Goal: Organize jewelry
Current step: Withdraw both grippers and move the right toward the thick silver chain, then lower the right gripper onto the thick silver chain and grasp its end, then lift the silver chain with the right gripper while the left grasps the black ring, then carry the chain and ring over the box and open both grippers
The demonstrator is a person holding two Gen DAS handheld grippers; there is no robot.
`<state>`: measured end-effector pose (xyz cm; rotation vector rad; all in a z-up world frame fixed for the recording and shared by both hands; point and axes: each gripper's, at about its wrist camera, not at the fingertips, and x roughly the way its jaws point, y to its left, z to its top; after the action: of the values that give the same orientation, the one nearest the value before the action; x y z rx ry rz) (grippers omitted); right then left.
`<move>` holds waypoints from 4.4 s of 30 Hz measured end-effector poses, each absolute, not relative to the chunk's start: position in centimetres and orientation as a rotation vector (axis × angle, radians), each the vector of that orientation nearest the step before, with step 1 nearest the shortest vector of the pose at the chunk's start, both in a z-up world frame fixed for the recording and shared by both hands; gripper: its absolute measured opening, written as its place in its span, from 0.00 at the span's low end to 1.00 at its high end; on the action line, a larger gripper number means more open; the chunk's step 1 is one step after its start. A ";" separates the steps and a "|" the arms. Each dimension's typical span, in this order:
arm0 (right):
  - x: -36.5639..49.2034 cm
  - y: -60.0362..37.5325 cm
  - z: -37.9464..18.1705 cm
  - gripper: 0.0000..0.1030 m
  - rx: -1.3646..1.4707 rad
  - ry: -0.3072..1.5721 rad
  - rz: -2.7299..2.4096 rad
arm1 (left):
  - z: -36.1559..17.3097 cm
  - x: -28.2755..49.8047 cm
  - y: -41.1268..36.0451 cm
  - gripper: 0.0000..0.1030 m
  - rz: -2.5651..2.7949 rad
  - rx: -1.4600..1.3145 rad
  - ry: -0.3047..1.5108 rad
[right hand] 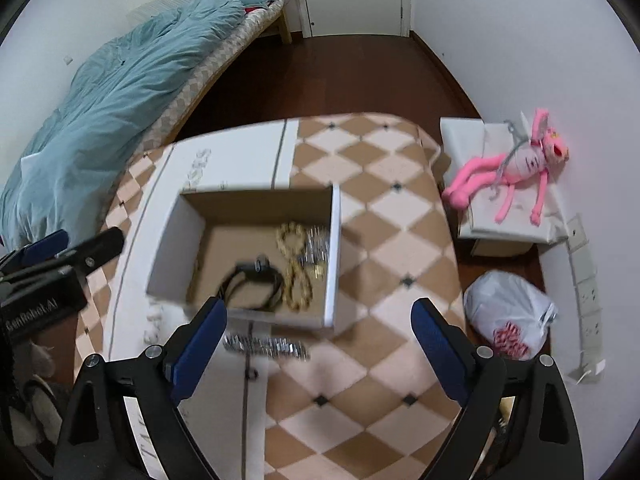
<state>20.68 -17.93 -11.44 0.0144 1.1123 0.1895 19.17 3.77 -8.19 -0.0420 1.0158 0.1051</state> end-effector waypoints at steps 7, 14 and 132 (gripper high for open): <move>18.8 -18.3 -18.2 0.68 0.080 1.170 0.240 | -14.6 15.6 4.0 0.97 0.162 -0.027 1.112; 18.7 -16.7 -21.6 0.60 0.054 1.146 0.289 | -18.2 14.9 4.7 0.97 0.184 -0.034 1.169; 24.5 -17.0 -9.1 0.07 0.309 1.096 0.441 | -8.5 23.0 1.9 0.10 -0.228 -0.212 1.117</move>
<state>24.49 -17.02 -9.09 0.3090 1.0964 0.4409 22.99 1.94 -8.51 -0.2117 1.1167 -0.2279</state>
